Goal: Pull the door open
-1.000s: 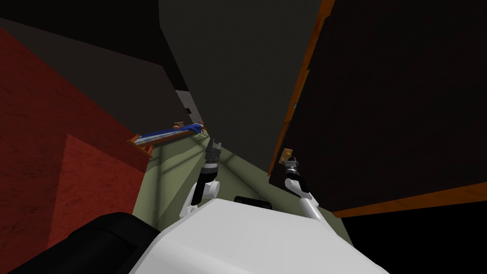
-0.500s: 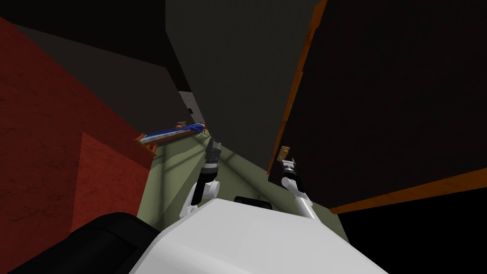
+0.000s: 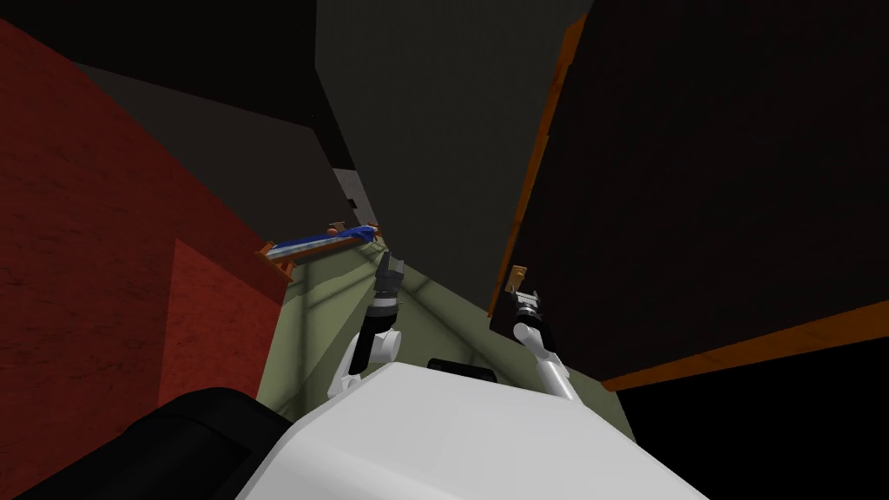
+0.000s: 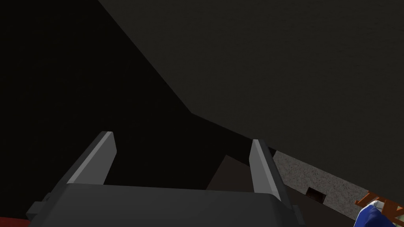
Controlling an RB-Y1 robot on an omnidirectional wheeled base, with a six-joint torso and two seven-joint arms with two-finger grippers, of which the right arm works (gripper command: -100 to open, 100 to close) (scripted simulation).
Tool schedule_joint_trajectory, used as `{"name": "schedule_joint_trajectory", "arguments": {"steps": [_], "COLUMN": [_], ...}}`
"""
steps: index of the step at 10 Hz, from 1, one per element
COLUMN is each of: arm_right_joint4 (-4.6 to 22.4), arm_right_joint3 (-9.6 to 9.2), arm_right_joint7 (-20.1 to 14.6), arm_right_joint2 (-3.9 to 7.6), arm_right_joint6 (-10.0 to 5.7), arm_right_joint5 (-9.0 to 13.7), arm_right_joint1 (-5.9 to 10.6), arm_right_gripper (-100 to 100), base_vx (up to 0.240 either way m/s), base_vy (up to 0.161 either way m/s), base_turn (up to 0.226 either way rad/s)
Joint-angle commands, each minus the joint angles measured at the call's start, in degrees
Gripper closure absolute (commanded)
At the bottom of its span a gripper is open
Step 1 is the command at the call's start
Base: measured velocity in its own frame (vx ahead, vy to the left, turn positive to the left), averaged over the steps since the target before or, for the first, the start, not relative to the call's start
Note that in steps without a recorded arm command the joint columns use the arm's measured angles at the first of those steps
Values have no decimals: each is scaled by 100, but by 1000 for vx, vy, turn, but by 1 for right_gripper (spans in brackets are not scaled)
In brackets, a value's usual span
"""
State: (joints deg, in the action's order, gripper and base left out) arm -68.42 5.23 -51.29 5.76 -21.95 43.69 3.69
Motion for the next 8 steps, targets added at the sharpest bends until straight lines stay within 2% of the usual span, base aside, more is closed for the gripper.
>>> {"name": "schedule_joint_trajectory", "arguments": {"steps": [1, 2, 4, 6, 7, 8], "arm_right_joint4": [46, 61, 123, 171, 297, 297], "arm_right_joint3": [72, 95, 193, 268, 206, 206], "arm_right_joint7": [-177, -234, -467, -647, -634, -634], "arm_right_joint2": [202, 275, 571, 801, 777, 777], "arm_right_joint6": [-19, -25, -50, -69, -124, -124], "arm_right_joint5": [59, 79, 161, 224, 197, 197], "arm_right_joint1": [-47, -65, -141, -200, -110, -110], "arm_right_gripper": [-100, -100, -100, -100, -100, 100], "base_vx": [153, 168, 203, 202, 77, -6], "base_vy": [1, 10, -1, -12, -7, -5], "base_turn": [181, 94, 140, 133, 24, -49]}}
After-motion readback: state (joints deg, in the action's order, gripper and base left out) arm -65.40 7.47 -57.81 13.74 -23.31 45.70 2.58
